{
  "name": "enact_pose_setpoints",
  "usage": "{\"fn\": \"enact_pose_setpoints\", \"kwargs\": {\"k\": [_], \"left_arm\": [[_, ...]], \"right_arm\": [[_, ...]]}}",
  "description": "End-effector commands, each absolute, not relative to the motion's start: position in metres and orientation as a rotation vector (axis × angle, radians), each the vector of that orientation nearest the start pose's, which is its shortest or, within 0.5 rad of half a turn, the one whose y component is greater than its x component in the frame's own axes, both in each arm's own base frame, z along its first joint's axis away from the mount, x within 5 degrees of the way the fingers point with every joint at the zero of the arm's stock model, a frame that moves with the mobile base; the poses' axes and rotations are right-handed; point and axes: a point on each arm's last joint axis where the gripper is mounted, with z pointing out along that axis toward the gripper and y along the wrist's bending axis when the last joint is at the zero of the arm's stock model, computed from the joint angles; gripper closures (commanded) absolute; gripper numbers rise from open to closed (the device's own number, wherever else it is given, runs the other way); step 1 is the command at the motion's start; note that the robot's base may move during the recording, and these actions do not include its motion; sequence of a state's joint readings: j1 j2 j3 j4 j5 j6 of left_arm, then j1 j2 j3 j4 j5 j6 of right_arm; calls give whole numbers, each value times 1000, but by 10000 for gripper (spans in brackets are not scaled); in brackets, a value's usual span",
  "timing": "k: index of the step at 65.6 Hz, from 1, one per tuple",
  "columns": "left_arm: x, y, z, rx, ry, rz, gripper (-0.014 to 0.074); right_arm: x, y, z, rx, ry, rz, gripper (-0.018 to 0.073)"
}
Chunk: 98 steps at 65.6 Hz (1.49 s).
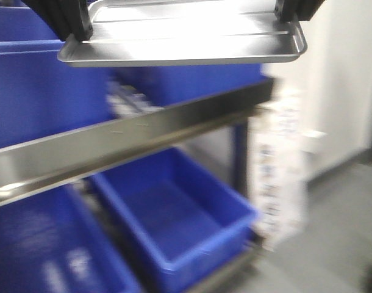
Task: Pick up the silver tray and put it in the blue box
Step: 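Hold the tray raised in both grippers while the base drives to the blue bin, then lower the held tray with both grippers into the blue bin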
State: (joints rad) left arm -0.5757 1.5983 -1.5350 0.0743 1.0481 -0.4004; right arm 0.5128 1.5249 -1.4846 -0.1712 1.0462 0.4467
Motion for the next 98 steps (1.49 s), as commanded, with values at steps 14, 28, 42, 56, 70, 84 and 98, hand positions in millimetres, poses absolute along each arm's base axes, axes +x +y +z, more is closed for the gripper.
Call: {"fn": "enact_pose_setpoints", "kwargs": {"k": [14,28,42,56,70,84,98], "left_arm": [[283,-182,382,274,2490,-329,701],[283,-182,382,274,2490,-329,701],[283,-182,382,274,2490,-329,701],[283,-182,382,274,2490,-329,701],[283,-182,382,274,2490,-329,701],[283,-182,382,274,2490,-329,701],[283,-182,382,274,2490,-329,701]], "right_arm": [[285,144,391,-163,2419,199,501],[285,144,391,-163,2419,199,501],[285,144,391,-163,2419,199,501],[285,144,391,-163,2419,199,501],[285,144,391,-163,2419,199,501],[285,144,391,-163,2419,199,501],[285,144,391,-163,2419,199,501]]}}
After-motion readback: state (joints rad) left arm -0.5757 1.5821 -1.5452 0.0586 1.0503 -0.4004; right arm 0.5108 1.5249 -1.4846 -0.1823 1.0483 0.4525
